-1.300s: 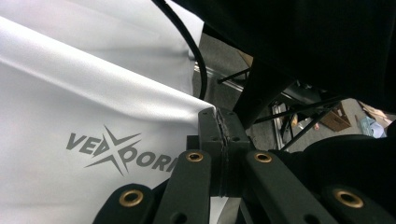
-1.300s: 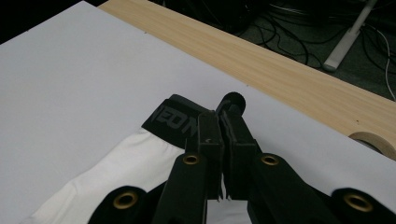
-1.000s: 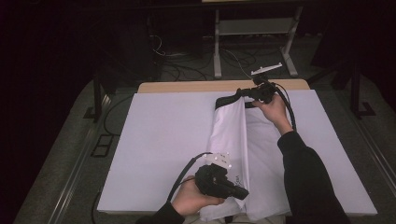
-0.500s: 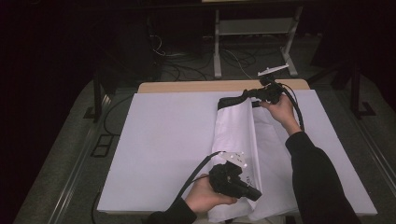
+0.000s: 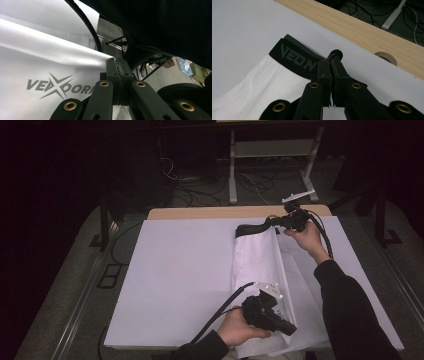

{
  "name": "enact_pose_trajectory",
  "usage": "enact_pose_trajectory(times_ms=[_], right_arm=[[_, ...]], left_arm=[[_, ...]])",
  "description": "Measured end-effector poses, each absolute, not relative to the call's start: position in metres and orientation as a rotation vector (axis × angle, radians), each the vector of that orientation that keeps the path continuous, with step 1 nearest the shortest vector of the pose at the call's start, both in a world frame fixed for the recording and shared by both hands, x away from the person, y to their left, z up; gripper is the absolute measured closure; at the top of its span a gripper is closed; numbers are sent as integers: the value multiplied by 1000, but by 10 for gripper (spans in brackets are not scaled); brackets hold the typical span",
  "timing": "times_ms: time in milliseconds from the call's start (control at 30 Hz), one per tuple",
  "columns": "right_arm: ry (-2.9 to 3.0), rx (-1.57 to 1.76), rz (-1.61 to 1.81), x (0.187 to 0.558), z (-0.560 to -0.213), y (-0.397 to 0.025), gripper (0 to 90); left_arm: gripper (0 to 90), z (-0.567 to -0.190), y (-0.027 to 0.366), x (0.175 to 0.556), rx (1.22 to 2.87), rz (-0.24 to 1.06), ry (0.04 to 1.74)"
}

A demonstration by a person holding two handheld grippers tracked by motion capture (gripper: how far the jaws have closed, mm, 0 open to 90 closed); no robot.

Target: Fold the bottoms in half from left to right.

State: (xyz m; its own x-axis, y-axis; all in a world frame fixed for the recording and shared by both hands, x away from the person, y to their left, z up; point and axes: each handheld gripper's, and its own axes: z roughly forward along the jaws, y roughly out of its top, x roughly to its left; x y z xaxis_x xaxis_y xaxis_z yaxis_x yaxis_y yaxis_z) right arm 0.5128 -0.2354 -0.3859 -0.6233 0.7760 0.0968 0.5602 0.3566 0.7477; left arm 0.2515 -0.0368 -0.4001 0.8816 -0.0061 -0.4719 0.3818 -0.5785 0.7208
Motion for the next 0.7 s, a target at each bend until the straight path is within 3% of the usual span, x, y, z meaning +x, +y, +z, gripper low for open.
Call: enact_pose_trajectory(times_ms=[700], right_arm=[[2404,1200,1115,526,-406,-259,860]], left_arm=[[886,-432,-93,262,2130,-597,374]])
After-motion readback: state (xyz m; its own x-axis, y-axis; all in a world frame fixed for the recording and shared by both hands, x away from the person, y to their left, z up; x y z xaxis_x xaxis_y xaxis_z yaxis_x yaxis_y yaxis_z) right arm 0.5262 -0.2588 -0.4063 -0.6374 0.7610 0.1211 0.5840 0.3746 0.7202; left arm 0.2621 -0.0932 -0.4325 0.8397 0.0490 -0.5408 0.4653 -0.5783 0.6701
